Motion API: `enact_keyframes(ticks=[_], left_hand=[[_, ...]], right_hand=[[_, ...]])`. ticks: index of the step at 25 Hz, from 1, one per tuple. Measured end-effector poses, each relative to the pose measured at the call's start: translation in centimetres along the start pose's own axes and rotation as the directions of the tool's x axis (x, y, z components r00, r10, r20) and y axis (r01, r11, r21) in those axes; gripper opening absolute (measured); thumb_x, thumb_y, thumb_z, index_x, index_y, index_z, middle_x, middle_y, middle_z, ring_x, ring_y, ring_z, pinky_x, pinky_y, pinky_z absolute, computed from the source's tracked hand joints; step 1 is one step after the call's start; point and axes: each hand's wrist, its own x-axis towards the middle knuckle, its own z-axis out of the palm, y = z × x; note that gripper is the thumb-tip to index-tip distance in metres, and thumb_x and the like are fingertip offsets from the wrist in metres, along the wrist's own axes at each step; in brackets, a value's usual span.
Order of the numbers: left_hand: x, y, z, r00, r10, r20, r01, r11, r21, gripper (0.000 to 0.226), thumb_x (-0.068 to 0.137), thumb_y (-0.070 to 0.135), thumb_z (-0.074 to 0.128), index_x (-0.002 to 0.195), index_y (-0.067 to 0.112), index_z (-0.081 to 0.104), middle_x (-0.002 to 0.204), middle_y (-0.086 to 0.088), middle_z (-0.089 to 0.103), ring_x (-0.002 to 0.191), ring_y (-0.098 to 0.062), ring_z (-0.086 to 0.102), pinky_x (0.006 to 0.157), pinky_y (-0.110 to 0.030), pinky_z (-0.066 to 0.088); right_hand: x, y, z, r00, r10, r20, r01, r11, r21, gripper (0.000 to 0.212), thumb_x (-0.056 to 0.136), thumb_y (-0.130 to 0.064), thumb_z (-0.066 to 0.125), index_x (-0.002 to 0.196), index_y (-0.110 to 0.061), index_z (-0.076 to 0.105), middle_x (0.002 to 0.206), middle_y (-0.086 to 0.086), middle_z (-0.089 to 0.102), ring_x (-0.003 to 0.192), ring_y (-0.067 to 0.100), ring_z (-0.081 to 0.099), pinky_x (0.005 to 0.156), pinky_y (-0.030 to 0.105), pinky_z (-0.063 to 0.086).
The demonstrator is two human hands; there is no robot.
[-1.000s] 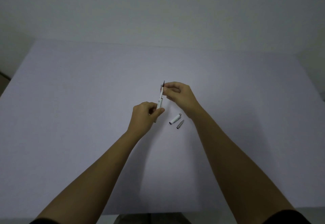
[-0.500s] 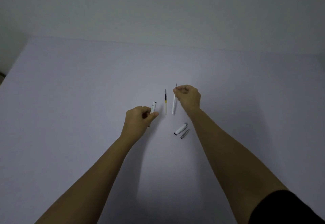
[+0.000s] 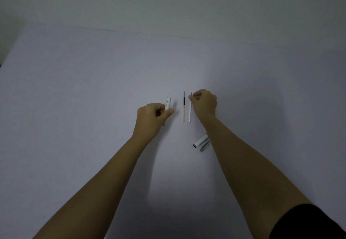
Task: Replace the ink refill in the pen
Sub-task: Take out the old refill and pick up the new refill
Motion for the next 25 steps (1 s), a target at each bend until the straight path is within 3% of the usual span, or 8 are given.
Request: enact_keyframes(ticks=[6,9,12,15,17,20,22,25], left_hand=[[0.0,0.2,-0.5,1.000,0.001,-0.002,-0.001,1.000,0.006,0.036,0.083,0.033,0.064,0.059,0.007,0.061,0.048,0.002,0.057,0.044,-0.002,0.048,0.051,-0.007,0.038],[-0.3,0.1,-1.2,1.000,0.005,-0.009,-0.005,1.000,0.007,0.036,0.083,0.032,0.064,0.058,0.008,0.060,0.047,0.002,0.055,0.046,-0.001,0.047,0.051,-0.007,0.037],[-0.6,-0.1,-1.7,1.000,-0.005,-0.012,0.005,1.000,0.008,0.036,0.083,0.032,0.064,0.057,0.007,0.060,0.047,0.004,0.055,0.048,-0.002,0.048,0.050,-0.007,0.037],[-1.1,-0.2,-2.3,1.000,-0.016,-0.003,0.017,1.000,0.020,0.036,0.085,0.034,0.061,0.063,0.005,0.061,0.053,-0.007,0.060,0.048,-0.008,0.050,0.052,-0.012,0.038],[-1.8,-0.1,-2.8,0.999,-0.028,0.028,0.028,1.000,-0.006,0.032,0.089,0.033,0.055,0.073,0.006,0.061,0.068,-0.014,0.065,0.058,-0.016,0.060,0.062,-0.031,0.050],[-3.3,0.3,-3.5,0.996,-0.043,0.079,0.050,0.995,-0.089,0.019,0.093,0.031,0.048,0.093,0.018,0.062,0.084,-0.007,0.061,0.072,-0.020,0.064,0.072,-0.041,0.052],[-4.2,0.6,-3.7,0.989,-0.016,0.149,0.029,0.995,-0.090,0.021,0.094,0.025,0.045,0.106,0.024,0.062,0.085,0.001,0.055,0.082,-0.020,0.058,0.074,-0.033,0.048],[-5.5,1.1,-3.6,0.982,0.037,0.186,-0.023,0.997,-0.079,0.026,0.093,0.018,0.046,0.112,0.027,0.061,0.090,-0.002,0.057,0.085,-0.012,0.055,0.070,-0.016,0.041]], right_hand=[[-0.5,-2.1,0.6,0.972,-0.150,0.183,0.188,0.959,-0.213,0.022,0.084,-0.012,0.064,0.101,0.001,0.060,0.102,0.021,0.068,0.094,0.034,0.064,0.079,0.034,0.052],[-0.8,-2.6,1.2,0.981,-0.114,0.159,0.159,0.937,-0.312,0.018,0.088,-0.005,0.057,0.103,0.002,0.057,0.107,0.022,0.064,0.098,0.035,0.062,0.073,0.030,0.046],[-1.3,-3.1,1.6,0.990,-0.075,0.120,0.105,0.956,-0.274,0.019,0.087,0.001,0.054,0.105,0.003,0.058,0.106,0.023,0.066,0.097,0.034,0.064,0.078,0.034,0.051],[-1.7,-4.1,1.1,0.996,0.001,0.092,0.007,0.997,-0.080,0.028,0.084,-0.008,0.061,0.111,-0.001,0.062,0.108,0.017,0.070,0.102,0.029,0.065,0.090,0.033,0.050],[-2.1,-4.9,-0.1,0.993,0.075,0.087,-0.089,0.979,0.181,0.028,0.082,-0.011,0.063,0.109,-0.006,0.066,0.102,0.012,0.073,0.096,0.022,0.067,0.093,0.033,0.051],[-3.9,-5.5,-2.9,0.976,0.100,0.194,-0.208,0.699,0.684,0.015,0.082,-0.009,0.066,0.096,-0.011,0.070,0.083,0.004,0.071,0.080,0.014,0.067,0.079,0.027,0.057],[-5.3,-5.2,-4.9,0.978,0.053,0.203,-0.200,0.523,0.828,0.011,0.083,-0.008,0.067,0.090,-0.015,0.068,0.082,-0.001,0.071,0.078,0.009,0.068,0.070,0.018,0.055],[-7.0,-4.7,-7.3,0.986,0.030,0.163,-0.161,0.400,0.902,0.011,0.084,-0.007,0.066,0.088,-0.017,0.068,0.077,-0.006,0.074,0.076,0.005,0.070,0.069,0.016,0.055]])
